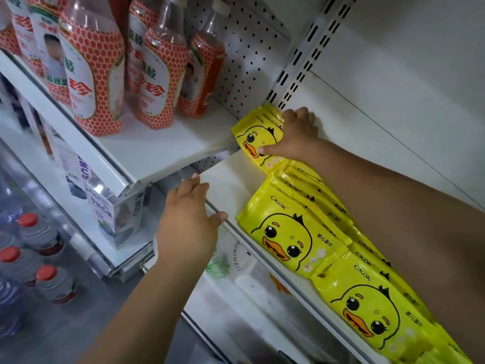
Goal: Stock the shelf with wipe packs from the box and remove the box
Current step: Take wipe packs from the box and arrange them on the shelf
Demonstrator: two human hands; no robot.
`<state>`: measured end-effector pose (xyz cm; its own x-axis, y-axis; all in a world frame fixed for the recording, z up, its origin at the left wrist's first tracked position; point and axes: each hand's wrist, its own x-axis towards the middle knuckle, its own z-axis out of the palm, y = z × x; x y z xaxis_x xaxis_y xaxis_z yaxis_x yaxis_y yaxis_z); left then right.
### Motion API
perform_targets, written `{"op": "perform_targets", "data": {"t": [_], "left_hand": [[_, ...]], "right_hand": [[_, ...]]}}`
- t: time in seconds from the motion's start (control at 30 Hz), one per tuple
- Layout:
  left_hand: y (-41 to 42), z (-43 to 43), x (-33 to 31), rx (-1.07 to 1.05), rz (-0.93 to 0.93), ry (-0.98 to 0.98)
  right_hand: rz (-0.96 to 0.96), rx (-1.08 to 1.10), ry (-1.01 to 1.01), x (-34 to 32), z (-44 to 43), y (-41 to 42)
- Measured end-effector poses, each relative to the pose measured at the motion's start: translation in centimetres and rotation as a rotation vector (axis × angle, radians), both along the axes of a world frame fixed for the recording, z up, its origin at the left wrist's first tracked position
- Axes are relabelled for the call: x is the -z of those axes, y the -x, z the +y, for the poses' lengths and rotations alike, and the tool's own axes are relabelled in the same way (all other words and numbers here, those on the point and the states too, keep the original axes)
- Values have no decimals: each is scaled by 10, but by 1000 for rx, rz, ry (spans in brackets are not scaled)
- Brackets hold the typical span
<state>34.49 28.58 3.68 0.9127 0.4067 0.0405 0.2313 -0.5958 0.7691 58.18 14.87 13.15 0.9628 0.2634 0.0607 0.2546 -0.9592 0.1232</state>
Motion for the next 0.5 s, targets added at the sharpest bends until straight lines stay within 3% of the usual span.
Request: {"op": "perform_targets", "data": {"t": [0.17,0.5], "left_hand": [[1,0,0,-4,4,2],[4,-3,-1,-1,23,21]], "right_hand": [[13,60,25,-1,3,-4],[-43,-95,43,-6,3,-13]]}}
